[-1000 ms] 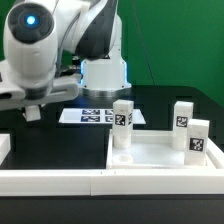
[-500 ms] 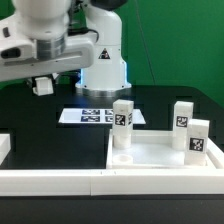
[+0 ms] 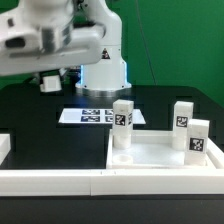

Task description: Assemble square table

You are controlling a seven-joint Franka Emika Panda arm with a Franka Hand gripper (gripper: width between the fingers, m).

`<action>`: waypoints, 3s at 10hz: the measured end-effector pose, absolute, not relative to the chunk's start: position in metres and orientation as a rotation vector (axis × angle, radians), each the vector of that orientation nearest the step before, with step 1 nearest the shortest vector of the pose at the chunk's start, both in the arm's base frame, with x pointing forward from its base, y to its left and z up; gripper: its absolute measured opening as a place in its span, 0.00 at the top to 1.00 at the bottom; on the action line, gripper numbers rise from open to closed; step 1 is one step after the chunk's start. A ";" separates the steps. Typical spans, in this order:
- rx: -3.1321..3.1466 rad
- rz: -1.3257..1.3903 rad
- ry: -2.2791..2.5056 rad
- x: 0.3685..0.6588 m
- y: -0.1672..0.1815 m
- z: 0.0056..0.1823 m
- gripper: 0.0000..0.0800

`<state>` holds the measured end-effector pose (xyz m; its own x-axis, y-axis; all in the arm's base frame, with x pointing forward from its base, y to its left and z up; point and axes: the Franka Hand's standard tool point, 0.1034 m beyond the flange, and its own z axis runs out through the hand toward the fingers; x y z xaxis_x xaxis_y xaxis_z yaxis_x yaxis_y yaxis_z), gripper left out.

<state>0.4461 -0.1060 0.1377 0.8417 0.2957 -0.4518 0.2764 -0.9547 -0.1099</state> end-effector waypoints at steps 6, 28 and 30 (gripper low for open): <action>-3.077 0.157 -0.430 0.469 -0.097 0.143 0.64; -3.081 -0.760 -0.251 0.601 -0.005 0.165 0.64; -3.089 -0.768 -0.217 0.595 -0.019 0.152 0.64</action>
Offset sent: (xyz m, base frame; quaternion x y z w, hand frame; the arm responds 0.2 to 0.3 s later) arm 0.0000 0.0000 0.0000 0.0000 0.1938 0.0000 0.9810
